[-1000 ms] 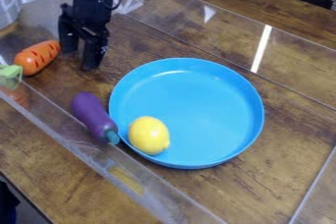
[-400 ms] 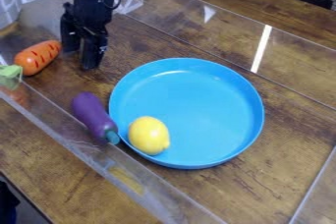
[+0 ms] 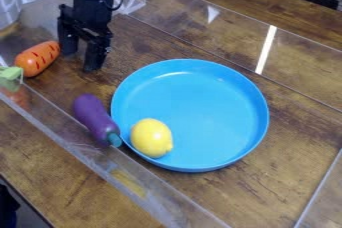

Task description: Put the carrot on the blue tray

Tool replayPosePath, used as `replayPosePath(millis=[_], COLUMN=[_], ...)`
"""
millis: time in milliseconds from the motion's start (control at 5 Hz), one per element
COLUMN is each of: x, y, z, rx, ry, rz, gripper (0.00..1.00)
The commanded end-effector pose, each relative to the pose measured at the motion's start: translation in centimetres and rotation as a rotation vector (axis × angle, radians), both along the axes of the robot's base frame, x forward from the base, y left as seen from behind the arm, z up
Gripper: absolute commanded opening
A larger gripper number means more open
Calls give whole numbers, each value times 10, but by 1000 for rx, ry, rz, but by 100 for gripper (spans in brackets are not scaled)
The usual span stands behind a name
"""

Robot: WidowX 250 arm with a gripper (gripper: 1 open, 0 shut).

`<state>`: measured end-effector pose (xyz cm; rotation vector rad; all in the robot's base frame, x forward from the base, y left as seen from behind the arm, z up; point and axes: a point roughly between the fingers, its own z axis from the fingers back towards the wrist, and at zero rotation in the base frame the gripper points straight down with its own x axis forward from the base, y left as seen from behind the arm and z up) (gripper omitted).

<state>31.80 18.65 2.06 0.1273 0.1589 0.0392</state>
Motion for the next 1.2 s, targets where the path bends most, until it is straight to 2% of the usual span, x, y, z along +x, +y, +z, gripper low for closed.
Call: replayPosePath(millis=[0,200,600,1000], x=[4,4,-10,-9], y=[3,5,7,12], z=[7,6,12,41], rx=[12,15,22,22], ry=[-24,-24,-26,-34], rz=[117,221,381,306], gripper=[100,100,100,100])
